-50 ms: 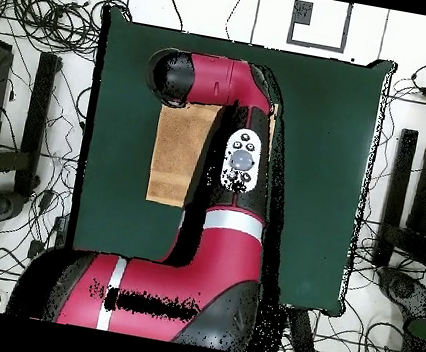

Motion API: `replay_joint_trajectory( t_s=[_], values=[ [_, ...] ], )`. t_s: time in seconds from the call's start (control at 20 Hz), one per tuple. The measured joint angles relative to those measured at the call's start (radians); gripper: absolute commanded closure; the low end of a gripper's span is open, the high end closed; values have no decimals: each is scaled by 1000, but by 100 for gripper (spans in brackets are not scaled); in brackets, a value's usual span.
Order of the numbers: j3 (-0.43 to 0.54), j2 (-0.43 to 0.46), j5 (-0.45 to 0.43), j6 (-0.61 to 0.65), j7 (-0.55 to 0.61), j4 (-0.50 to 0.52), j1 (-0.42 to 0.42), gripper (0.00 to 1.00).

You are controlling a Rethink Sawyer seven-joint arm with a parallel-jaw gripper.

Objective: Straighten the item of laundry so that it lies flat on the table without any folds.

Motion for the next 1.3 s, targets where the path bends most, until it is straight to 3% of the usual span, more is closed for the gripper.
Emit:
replay_joint_trajectory(
  t_s=[1.3],
  values=[
    [-1, -10, 0, -33, 0, 20, 17, 0]
  ],
)
